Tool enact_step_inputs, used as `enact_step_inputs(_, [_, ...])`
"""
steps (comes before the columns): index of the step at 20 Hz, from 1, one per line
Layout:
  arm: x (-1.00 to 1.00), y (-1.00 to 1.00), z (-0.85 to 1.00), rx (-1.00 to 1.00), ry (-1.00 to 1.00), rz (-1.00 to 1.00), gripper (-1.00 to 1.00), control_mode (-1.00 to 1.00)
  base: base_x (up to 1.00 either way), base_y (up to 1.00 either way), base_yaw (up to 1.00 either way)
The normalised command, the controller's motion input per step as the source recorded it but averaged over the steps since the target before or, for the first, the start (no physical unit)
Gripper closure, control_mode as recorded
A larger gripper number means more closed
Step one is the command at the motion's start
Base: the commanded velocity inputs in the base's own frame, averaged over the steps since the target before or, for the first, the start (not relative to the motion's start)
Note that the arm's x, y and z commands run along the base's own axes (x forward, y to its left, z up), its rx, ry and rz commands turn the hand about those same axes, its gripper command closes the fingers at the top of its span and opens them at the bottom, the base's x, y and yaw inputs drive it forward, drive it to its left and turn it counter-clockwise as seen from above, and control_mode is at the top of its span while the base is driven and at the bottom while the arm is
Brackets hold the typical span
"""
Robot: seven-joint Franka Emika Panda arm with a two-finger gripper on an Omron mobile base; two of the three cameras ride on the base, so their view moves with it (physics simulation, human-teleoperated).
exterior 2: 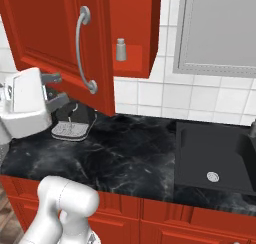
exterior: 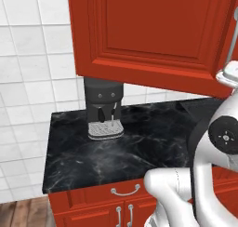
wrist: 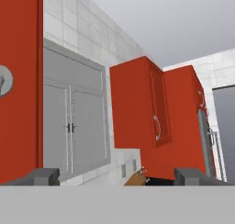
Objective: Move the mustard and shaker from the cabinet to the dining counter.
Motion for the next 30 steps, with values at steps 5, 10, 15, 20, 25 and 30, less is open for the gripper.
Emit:
enact_step_inputs(5, [0.17, -0.4, 0.08, 0.28, 0.01, 0.05, -1.0, -1.0, 0.0, 0.0, 0.0])
enact_step_inputs(10, [0.27, -0.36, 0.03, 0.38, 0.13, 0.21, -1.0, -1.0, 0.0, 0.0, 0.0])
enact_step_inputs(15, [0.16, -0.12, 0.0, 0.44, 0.16, 0.43, -1.0, -1.0, 0.0, 0.0, 0.0])
enact_step_inputs(20, [0.04, -0.14, 0.0, 0.47, 0.05, 0.47, -1.0, -1.0, 0.0, 0.0, 0.0])
enact_step_inputs(25, [0.01, -0.02, -0.25, 0.33, 0.0, 0.44, -1.0, -1.0, 0.0, 0.0, 0.0])
enact_step_inputs(30, [0.01, 0.0, -0.54, 0.23, 0.0, 0.37, -1.0, -1.0, 0.0, 0.0, 0.0])
